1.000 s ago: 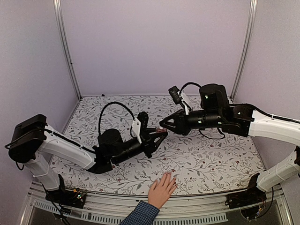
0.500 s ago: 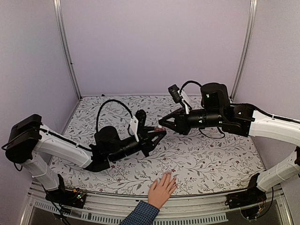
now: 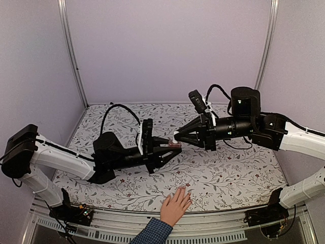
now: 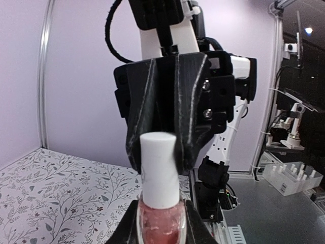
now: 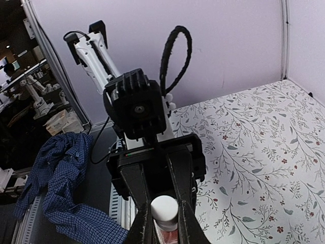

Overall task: Paint the nails
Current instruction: Unscrew the nail polish bottle.

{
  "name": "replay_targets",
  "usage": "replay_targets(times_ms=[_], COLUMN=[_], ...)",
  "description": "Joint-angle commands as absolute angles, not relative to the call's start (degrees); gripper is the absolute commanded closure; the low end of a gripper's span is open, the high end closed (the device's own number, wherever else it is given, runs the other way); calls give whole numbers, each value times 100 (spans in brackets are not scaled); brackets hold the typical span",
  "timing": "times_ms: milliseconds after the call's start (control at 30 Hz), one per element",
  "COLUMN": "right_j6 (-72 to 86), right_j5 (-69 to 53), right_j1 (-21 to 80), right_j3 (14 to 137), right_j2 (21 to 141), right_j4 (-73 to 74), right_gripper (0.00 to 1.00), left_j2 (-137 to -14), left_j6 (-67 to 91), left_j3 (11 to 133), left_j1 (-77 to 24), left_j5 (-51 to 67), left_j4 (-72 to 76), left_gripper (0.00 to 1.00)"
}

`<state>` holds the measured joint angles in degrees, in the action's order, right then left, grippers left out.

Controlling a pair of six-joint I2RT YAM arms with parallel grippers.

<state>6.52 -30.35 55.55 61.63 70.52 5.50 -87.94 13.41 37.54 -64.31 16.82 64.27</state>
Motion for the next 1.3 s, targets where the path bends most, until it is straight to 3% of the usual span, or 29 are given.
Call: replay_targets(times_ms=[0, 233, 333, 600, 700, 967, 1267], right_j6=[530, 220, 168, 414, 680, 1289, 1558], right_j5=[-3895, -4541, -4379, -3384, -2971, -1985, -1815], right_j1=[5581, 5587, 5582, 5581, 5581, 5582, 5590], right_j3=[6046, 6031, 6046, 6070, 6029, 6097, 6064], right_j2=[6955, 6972, 6946, 6792, 6757, 6964, 7162], right_j4=[53, 57, 57, 211, 178, 198, 101], right_gripper=[100, 100, 98, 50, 43, 43, 56], left_j2=[-8683, -8762, -8691, -8281, -8262, -8511, -8860], left_j6=[1063, 1254, 1194, 741, 716, 421, 294], left_j3=[3813, 3965, 3862, 3513, 3555, 3892, 4189], left_j1=[-6534, -6541, -6532, -6532, -6545, -6801, -7035], left_j5=[3209, 3995, 3746, 1530, 961, -355, -903], left_j4=[6991, 7159, 7135, 6496, 6220, 5727, 5656], left_gripper=[100, 100, 100, 100, 100, 100, 100])
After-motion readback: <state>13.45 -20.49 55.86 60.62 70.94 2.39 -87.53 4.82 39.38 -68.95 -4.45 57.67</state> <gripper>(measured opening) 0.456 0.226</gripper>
